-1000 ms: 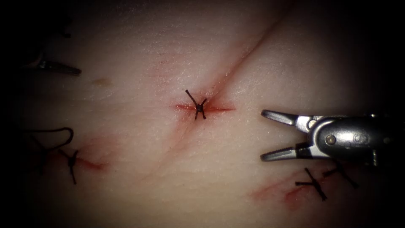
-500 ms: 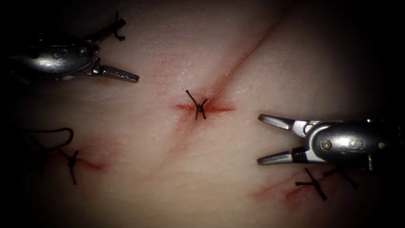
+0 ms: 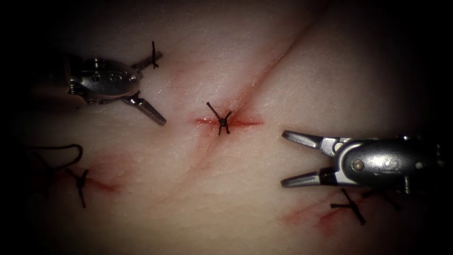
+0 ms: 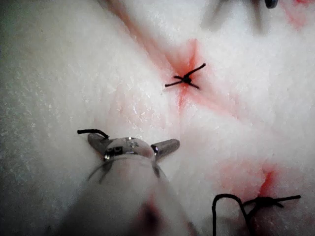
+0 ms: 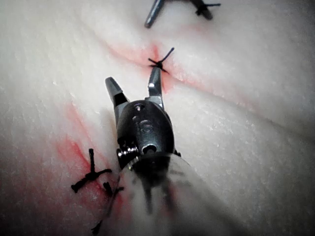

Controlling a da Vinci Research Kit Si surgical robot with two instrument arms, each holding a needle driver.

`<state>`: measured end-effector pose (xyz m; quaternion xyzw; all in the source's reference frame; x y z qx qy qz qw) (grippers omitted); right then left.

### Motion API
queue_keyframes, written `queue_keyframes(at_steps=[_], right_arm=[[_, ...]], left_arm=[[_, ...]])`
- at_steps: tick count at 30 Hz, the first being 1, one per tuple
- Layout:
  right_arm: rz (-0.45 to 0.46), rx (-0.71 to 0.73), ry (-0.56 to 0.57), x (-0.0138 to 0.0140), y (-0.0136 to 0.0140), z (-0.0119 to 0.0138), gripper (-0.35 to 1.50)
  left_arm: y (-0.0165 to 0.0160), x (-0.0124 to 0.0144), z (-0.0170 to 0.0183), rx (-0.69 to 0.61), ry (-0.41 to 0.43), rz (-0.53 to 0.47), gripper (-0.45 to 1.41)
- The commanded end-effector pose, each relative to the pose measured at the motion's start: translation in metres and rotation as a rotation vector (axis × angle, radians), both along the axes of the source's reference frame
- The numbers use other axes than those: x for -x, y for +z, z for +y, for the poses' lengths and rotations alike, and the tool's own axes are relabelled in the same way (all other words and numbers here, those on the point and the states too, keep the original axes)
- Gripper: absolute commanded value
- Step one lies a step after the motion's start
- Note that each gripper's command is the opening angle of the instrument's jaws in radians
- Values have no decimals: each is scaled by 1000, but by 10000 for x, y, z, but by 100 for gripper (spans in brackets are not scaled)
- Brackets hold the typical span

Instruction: Wound Closure

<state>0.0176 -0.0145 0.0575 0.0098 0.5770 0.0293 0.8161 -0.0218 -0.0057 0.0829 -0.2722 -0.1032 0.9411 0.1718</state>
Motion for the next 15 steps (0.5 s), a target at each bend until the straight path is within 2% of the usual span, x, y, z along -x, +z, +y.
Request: queue_keyframes(at_steps=[1,6,10,15], right_arm=[[0,-2,-6,-6,5,-6,140],[-5,-4,-10,-6,5,-5,138],[-4,-11,-8,-7,6,-4,138],[-7,-12,-12,-10,6,-3,138]], left_arm=[[14,-3,-7,4,19,48,136],[15,-45,-13,57,53,183,140],[-3,-78,-19,59,66,215,140],[-32,-98,-25,29,58,216,140]])
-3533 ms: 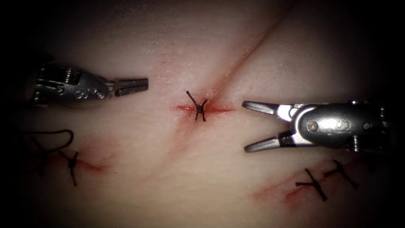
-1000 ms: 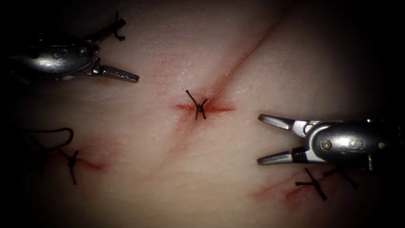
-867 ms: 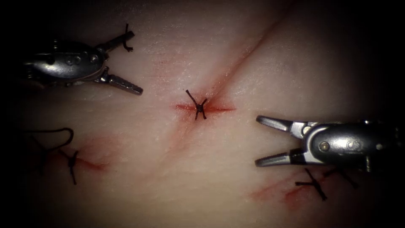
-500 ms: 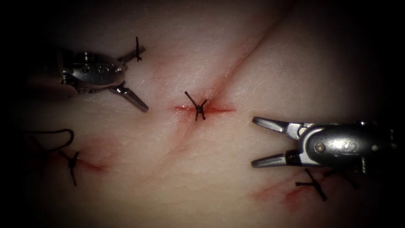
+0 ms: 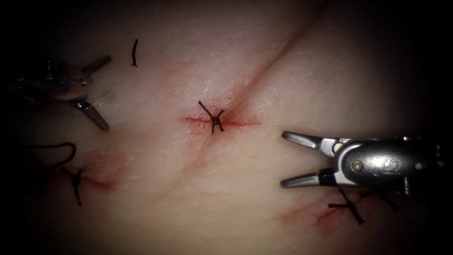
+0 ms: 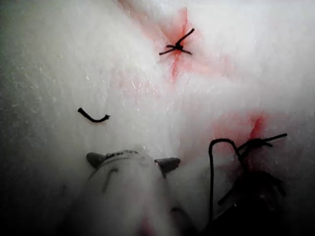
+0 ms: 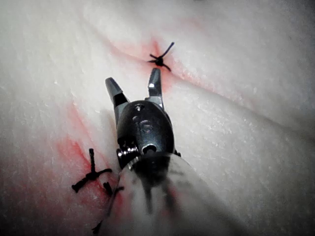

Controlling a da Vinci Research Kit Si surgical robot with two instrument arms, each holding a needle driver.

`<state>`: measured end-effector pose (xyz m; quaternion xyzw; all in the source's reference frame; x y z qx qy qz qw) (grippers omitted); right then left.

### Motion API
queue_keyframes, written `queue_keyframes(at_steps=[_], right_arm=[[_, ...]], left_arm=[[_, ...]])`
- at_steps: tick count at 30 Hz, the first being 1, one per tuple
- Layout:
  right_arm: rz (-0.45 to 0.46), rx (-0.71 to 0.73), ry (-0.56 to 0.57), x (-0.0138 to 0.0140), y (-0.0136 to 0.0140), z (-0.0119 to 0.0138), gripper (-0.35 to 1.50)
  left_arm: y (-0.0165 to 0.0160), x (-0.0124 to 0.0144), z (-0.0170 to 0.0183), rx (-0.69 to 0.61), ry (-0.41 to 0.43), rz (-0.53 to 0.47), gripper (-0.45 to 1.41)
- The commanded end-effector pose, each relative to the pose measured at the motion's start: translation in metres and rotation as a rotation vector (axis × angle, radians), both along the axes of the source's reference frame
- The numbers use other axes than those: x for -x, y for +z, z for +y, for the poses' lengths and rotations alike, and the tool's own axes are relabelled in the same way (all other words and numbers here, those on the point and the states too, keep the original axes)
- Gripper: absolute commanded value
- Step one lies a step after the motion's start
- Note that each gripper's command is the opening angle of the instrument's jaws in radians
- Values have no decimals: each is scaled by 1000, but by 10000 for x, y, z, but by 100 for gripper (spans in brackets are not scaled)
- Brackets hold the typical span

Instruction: Wound Closure

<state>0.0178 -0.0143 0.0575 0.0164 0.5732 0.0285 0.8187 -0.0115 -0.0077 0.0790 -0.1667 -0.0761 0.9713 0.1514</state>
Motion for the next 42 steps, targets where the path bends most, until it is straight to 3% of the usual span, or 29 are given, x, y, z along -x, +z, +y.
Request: queue_keyframes(at_steps=[1,5,9,12,17,23,26,32,42], right_arm=[[1,-2,-3,-8,6,-6,138],[3,-3,-4,-9,6,-5,138],[1,-7,-2,-8,6,-1,136],[-5,-25,6,-7,2,10,133],[-31,-56,34,-5,-2,34,128],[-89,-78,92,-4,-3,47,128],[-102,-89,101,-3,-6,47,128],[-98,-106,71,-2,-14,50,125],[-115,-118,39,0,-13,55,111]], left_arm=[[0,3,-6,-8,1,-2,140],[-19,5,-2,-11,-24,-19,140],[-42,18,13,62,-70,-100,133],[-62,37,26,146,-123,-223,118],[-94,81,29,190,-165,-492,109],[-119,123,11,114,-96,-719,109],[-125,128,6,54,-80,-803,109],[-123,118,-1,-13,-44,-865,103],[-117,113,4,-55,-99,-877,94]])
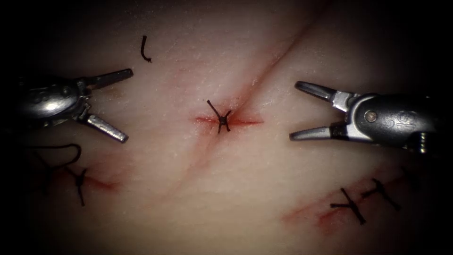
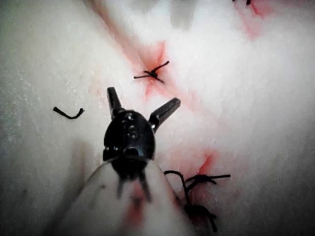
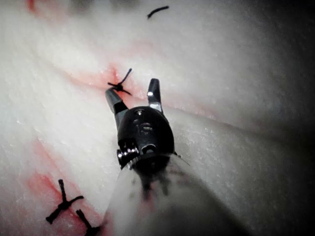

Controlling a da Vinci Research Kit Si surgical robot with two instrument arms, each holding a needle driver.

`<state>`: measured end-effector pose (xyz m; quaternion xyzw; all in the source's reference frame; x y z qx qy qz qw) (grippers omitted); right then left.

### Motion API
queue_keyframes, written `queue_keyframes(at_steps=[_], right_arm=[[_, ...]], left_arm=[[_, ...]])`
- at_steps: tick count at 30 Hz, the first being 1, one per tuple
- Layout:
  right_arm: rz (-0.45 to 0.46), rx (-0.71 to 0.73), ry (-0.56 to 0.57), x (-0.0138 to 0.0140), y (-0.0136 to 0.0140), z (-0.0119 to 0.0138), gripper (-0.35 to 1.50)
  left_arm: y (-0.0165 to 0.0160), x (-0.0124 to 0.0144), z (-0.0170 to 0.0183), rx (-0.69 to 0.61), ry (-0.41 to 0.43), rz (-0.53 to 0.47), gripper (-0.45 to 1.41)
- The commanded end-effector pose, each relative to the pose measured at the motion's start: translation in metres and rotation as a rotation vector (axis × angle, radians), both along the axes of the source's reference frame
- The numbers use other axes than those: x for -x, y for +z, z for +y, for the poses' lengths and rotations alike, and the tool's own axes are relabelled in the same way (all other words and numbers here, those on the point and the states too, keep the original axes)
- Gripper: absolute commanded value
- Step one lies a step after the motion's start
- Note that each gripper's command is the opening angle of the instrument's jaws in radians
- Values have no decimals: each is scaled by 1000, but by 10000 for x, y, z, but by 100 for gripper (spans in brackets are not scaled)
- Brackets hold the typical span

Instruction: Wound Closure

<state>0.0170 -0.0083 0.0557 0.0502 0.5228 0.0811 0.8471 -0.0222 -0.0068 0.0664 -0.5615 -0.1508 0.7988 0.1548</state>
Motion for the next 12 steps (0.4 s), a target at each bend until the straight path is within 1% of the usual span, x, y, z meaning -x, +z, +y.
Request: queue_keyframes(at_steps=[1,12], right_arm=[[1,0,-6,-8,5,-5,111],[2,1,-11,-6,3,-8,109]], left_arm=[[8,7,-5,1,-9,-3,94],[3,11,-5,6,-33,-2,93]])
